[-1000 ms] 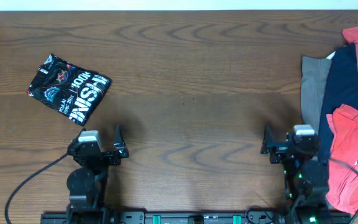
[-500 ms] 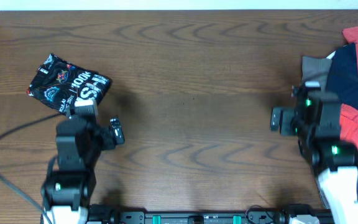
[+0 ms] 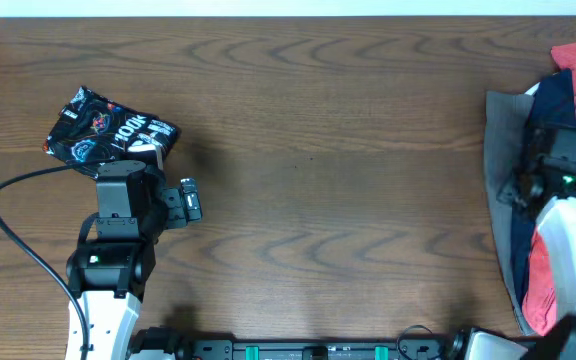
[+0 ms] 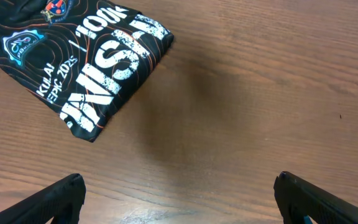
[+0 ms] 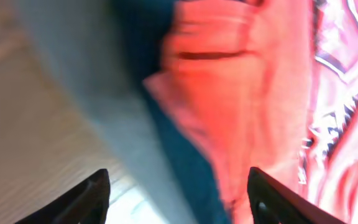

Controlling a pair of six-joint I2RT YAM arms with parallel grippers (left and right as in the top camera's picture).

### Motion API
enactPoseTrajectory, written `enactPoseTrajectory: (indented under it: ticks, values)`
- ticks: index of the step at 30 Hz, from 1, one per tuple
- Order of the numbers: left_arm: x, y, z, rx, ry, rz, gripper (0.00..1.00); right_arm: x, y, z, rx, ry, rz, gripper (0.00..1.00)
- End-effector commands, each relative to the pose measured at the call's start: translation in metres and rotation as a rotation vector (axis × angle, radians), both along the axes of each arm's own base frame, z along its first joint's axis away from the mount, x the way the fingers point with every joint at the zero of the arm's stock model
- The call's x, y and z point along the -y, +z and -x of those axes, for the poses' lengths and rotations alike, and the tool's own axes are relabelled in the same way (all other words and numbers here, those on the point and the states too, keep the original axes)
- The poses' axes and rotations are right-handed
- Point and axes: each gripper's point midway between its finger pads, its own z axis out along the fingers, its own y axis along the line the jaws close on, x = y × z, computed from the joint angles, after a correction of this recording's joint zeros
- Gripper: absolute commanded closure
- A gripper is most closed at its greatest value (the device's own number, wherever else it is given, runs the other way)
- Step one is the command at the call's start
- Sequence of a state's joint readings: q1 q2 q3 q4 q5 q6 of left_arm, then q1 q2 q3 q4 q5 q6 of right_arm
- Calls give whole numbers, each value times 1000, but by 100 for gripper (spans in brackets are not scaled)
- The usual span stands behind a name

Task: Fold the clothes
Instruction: 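Reach the right gripper into the clothes pile and grasp the orange t-shirt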

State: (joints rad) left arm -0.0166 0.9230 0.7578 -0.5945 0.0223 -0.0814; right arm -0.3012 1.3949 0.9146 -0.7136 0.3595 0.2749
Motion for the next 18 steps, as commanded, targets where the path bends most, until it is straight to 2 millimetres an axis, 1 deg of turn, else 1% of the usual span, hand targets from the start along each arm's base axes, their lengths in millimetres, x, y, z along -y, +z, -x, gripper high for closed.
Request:
enactPoseTrajectory:
  ticks: [1, 7, 11, 12, 15, 16, 17, 18]
  values:
    - [-2, 11, -4, 26, 14, 3, 2, 20, -7, 9, -25, -104, 15, 40]
    - [-2, 11, -4, 26, 14, 3, 2, 36, -33, 26, -115, -174, -16, 50]
    - [-2, 11, -4, 26, 14, 3, 2, 43, -39, 30, -128, -200, -24, 58]
    - [-2, 11, -4, 27, 14, 3, 2, 44, -39, 30, -127, -203, -24, 61]
    - [-2, 11, -4, 27, 14, 3, 2, 42, -40, 28, -117, -199, -38, 77]
    - [-2, 11, -4, 26, 14, 3, 2, 41, -40, 27, -115, -197, -43, 85]
    - [-2, 11, -4, 26, 14, 3, 2, 41, -40, 27, -112, -195, -48, 95]
    - [-2, 11, -4, 27, 14, 3, 2, 41, -40, 27, -111, -196, -49, 99]
